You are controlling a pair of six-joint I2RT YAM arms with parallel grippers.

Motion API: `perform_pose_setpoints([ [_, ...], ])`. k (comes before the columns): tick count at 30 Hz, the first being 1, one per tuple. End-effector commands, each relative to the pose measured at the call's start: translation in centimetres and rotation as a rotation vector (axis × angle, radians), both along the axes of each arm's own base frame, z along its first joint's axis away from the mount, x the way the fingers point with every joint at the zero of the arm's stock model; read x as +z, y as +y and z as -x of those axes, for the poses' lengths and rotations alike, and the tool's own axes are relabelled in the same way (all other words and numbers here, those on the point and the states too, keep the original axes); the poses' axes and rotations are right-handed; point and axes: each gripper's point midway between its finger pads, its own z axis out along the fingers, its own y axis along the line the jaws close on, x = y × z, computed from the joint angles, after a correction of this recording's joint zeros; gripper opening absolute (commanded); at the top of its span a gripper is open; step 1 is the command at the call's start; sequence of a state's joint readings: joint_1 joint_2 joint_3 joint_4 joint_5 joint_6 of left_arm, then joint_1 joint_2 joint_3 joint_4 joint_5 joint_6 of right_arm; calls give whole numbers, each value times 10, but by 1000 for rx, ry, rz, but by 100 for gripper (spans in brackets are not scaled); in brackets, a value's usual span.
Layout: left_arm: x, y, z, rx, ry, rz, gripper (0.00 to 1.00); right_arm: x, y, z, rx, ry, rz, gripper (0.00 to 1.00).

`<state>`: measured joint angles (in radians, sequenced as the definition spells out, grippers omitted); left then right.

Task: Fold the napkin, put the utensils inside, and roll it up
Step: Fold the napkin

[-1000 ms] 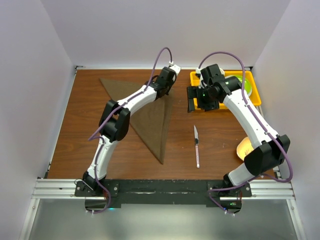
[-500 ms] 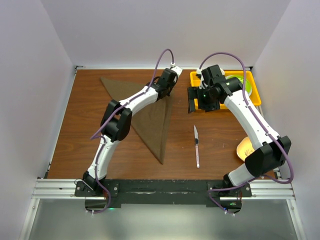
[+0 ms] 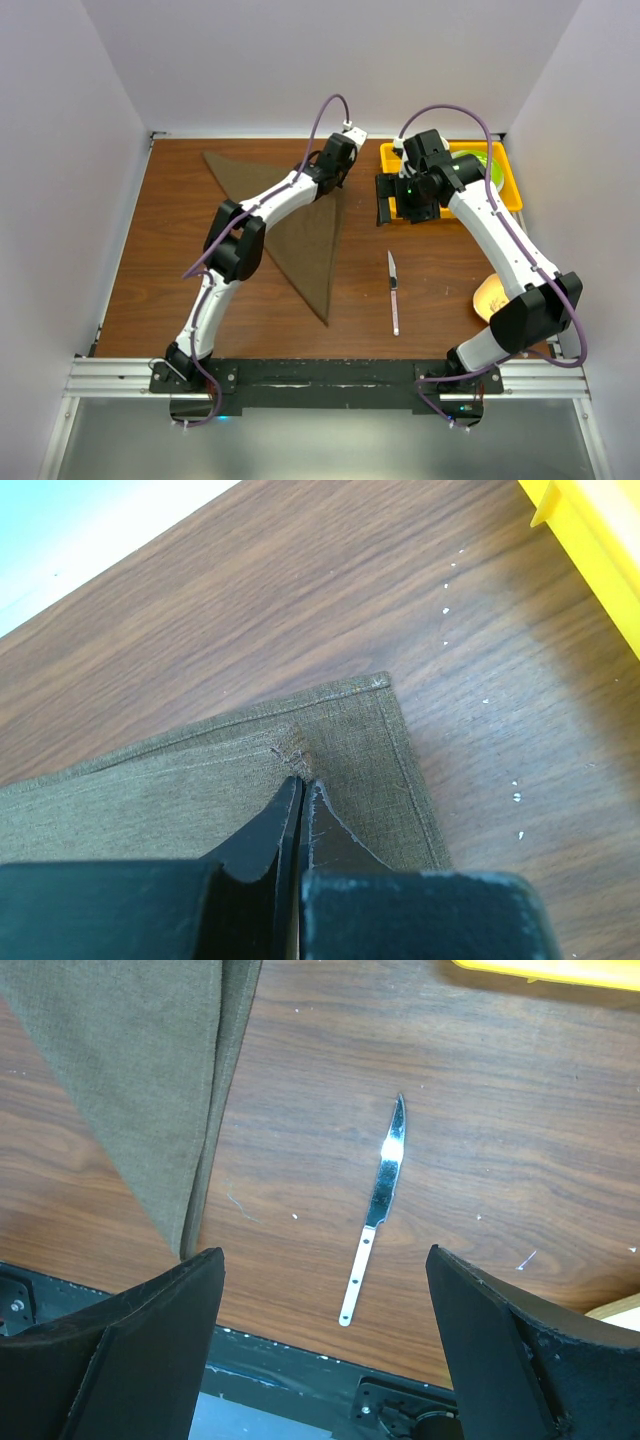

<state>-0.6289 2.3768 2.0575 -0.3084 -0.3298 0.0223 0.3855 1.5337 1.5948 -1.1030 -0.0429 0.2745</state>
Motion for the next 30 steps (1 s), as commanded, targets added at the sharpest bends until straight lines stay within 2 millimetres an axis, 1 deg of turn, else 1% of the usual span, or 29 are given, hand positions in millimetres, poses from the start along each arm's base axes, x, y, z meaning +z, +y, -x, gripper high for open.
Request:
perform_pose_setpoints([
  [1, 24, -6, -14, 7, -80, 22, 0, 8, -5, 5, 8, -24, -1, 86],
  [10, 16, -4, -17, 11, -74, 16, 0, 6, -5, 8, 12, -14, 1, 87],
  [15, 13, -12, -16, -7, -67, 42, 0, 6, -5, 8, 14, -12, 6, 87],
  [19, 11, -14, -17, -20, -67, 46, 0, 5, -5, 8, 14, -8, 7, 87],
  [28, -3, -21, -19, -41, -54, 60, 0, 4, -9, 10, 8, -6, 19, 87],
  [30, -2, -22, -21, -40, -63, 65, 0, 3, -9, 11, 9, -3, 19, 87],
])
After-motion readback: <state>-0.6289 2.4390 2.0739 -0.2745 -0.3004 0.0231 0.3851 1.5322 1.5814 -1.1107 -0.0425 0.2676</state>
